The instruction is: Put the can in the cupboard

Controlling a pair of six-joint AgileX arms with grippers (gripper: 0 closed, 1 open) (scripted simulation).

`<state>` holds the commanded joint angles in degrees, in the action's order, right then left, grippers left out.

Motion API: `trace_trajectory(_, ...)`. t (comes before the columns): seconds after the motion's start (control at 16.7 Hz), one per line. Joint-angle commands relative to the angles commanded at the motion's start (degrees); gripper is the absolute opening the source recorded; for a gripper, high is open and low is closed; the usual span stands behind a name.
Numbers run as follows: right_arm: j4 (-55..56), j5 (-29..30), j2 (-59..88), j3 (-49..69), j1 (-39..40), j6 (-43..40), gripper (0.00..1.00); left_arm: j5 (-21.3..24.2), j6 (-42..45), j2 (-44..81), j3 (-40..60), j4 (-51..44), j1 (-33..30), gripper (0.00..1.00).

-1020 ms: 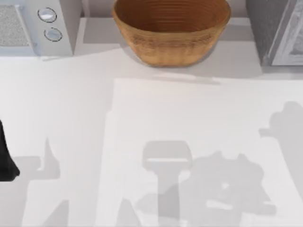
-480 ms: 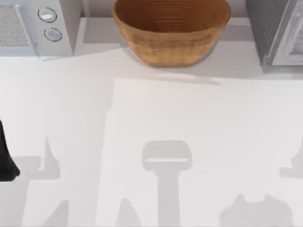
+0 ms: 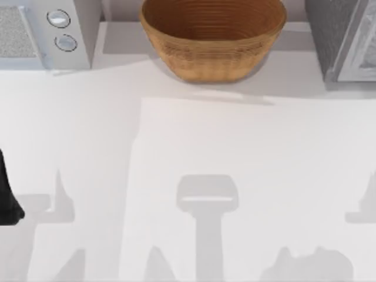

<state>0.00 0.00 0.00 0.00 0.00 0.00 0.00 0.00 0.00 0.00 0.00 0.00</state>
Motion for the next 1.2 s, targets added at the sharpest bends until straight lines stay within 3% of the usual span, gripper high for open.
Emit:
trace_trajectory(0.24, -0.5, 0.2, 2.0, 2.0, 0.4, 0.1, 0.00, 0.0, 0.0, 0.0, 0.0, 0.0, 0.0, 1.00)
trace_trajectory(0.48, -3.4, 1.4, 11.7, 13.0, 2.1, 0.2, 0.00, 0.0, 0.0, 0.0, 0.0, 0.0, 0.0, 1.00)
trace_trajectory(1.2, -18.7, 8.8, 59.4, 77.7, 8.3, 0.7, 0.00, 0.0, 0.0, 0.0, 0.0, 0.0, 0.0, 1.00)
